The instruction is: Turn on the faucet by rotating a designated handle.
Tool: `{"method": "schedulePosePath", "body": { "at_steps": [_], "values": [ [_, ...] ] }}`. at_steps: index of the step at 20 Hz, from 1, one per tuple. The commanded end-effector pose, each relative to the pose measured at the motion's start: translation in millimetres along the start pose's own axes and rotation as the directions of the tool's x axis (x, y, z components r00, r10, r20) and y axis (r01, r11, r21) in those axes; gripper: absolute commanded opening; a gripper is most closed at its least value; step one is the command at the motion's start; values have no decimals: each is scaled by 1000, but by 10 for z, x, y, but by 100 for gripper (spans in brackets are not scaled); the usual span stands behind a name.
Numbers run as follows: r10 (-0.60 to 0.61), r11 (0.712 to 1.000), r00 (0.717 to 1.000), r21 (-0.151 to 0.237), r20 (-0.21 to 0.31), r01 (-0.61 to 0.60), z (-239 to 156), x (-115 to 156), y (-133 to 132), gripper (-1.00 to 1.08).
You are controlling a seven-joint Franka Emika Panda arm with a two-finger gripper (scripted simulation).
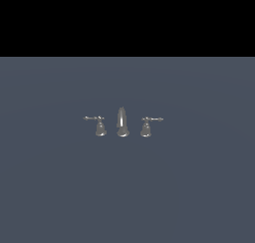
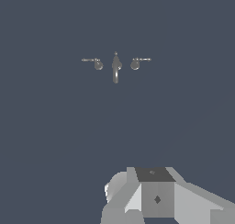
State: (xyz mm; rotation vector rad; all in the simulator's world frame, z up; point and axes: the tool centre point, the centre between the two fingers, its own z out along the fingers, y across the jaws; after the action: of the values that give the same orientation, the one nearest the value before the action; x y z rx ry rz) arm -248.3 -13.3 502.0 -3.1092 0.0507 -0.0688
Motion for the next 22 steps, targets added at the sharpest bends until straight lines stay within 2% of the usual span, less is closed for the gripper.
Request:
{"method": "schedulePosePath", "body": {
  "at_steps": [1,11,17,22],
  "values": [
    [0,1000,1000,0,0,0,0,0,0,-100],
    [51,999,999,-2,0,-51,141,30,-112,-100],
    [131,991,991,-5,1,-131,363,88,-283,-100],
    [225,974,974,-8,1,-225,626,176,-481,-100]
  ]
}}
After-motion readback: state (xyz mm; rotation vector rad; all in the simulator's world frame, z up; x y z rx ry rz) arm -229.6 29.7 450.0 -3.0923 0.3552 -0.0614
